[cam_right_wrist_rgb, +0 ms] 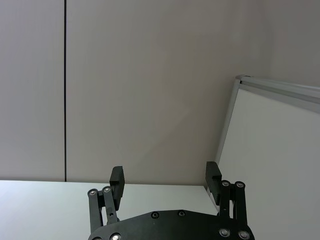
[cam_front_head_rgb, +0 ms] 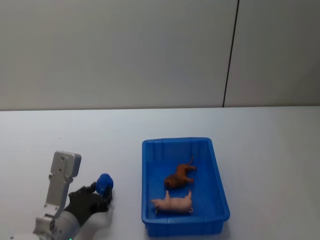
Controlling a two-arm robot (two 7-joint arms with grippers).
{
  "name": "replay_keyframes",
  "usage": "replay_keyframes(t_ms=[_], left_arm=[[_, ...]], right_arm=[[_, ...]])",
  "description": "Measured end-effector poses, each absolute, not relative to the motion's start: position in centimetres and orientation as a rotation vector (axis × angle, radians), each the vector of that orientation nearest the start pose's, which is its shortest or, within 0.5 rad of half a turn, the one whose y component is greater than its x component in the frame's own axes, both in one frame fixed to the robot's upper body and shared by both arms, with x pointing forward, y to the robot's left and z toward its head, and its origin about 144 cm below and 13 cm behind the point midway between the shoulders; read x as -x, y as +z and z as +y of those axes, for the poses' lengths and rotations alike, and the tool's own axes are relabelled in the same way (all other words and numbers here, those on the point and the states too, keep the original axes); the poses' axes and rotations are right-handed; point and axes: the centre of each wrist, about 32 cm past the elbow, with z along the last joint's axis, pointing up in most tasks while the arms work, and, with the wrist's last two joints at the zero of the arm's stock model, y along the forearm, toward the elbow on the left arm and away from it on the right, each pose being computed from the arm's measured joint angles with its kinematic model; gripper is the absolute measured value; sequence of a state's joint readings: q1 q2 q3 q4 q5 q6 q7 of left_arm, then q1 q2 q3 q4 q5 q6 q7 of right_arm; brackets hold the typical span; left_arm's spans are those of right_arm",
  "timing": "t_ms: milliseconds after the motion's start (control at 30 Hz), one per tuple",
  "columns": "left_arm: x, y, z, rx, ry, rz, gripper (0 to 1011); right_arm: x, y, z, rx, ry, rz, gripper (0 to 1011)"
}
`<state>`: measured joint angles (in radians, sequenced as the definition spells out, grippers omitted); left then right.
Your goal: Pick up the two dolls from the table and place them into the box.
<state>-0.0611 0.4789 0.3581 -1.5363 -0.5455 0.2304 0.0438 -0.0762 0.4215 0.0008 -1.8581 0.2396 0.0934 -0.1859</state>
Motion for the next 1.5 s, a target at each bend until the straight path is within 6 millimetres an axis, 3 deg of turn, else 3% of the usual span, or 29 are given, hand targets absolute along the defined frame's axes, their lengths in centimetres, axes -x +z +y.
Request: replay_keyframes(t_ms=[700, 1333, 1433, 1500], left_arm=[[-48.0, 118.2, 26.0, -0.146, 1.112, 0.123, 276], [-50.8, 120.2, 25.0, -0.186, 0.837, 0.105, 164], [-51.5, 120.3, 24.8, -0.201, 0.786, 0.108, 211], [-51.9, 120.4, 24.7, -0.213, 0.747, 0.112, 294]], right_arm=[[-43.4, 122.7, -31.3, 0.041, -1.659, -0.231, 1001], [-43.4, 122.7, -31.3, 0.041, -1.659, -0.231, 1001], [-43.4, 122.7, -31.3, 0.041, -1.659, -0.231, 1001], [-43.4, 122.7, -31.3, 0.04, -1.659, -0.231, 1001]])
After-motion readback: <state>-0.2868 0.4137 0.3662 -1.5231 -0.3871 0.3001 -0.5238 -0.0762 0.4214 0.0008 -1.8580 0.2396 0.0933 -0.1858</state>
